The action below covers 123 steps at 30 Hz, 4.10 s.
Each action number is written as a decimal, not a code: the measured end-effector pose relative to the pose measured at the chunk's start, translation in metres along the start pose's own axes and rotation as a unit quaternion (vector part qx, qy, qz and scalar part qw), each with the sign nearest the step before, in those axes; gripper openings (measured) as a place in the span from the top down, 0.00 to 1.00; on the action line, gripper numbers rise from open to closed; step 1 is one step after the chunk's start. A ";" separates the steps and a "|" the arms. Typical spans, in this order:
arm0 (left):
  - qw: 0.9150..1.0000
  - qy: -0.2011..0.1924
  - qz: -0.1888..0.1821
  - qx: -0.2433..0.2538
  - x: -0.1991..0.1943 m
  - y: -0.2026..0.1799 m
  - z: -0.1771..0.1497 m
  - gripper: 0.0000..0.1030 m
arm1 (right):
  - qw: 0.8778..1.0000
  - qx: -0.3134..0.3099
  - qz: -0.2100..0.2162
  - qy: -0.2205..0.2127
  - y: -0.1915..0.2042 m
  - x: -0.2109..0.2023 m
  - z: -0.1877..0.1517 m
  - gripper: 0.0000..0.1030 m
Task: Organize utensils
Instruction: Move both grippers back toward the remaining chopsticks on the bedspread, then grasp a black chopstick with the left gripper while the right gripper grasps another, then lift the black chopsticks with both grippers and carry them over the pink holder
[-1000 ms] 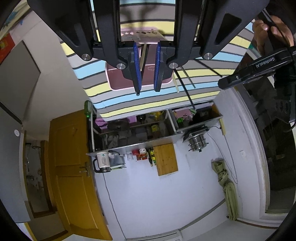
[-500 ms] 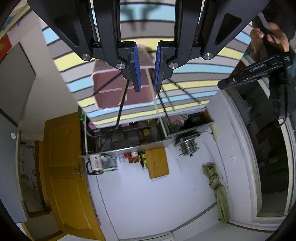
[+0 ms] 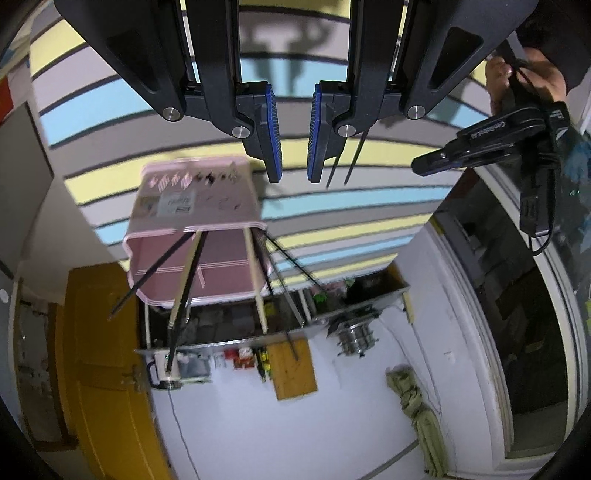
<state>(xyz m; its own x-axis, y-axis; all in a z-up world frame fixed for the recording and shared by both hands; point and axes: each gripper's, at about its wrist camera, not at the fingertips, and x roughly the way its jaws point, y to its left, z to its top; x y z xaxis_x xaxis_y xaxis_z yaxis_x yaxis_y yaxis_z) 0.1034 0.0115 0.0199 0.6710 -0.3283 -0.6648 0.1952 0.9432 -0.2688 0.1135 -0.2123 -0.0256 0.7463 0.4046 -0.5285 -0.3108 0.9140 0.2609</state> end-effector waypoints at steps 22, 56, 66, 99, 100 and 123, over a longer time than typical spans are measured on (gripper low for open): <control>0.997 0.060 0.054 -0.016 0.095 0.023 -0.012 0.88 | 0.997 -0.005 0.024 0.077 0.012 0.059 -0.023 0.86; 0.989 0.057 0.112 -0.074 0.070 0.082 -0.016 0.90 | 0.982 -0.085 -0.016 0.168 0.073 0.200 -0.029 0.91; 0.990 0.065 0.106 -0.071 0.070 0.080 -0.010 0.93 | 0.982 -0.063 0.000 0.177 0.065 0.199 -0.020 0.95; 0.999 -0.047 0.004 -0.003 -0.042 0.019 0.044 0.94 | 0.998 -0.031 0.059 0.009 0.057 0.032 0.041 0.95; 0.999 -0.047 0.003 -0.002 -0.043 0.018 0.043 0.94 | 0.998 -0.031 0.058 0.009 0.056 0.030 0.040 0.95; 0.998 -0.043 -0.039 0.017 -0.058 -0.012 0.054 0.94 | 0.999 -0.012 0.037 -0.021 0.029 -0.009 0.040 0.95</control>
<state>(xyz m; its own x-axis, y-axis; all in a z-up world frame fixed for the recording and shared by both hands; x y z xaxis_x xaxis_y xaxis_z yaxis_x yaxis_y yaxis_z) 0.1010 0.0217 0.0992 0.7119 -0.3966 -0.5796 0.2725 0.9166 -0.2925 0.1215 -0.1910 0.0189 0.7448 0.4700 -0.4737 -0.3803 0.8823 0.2775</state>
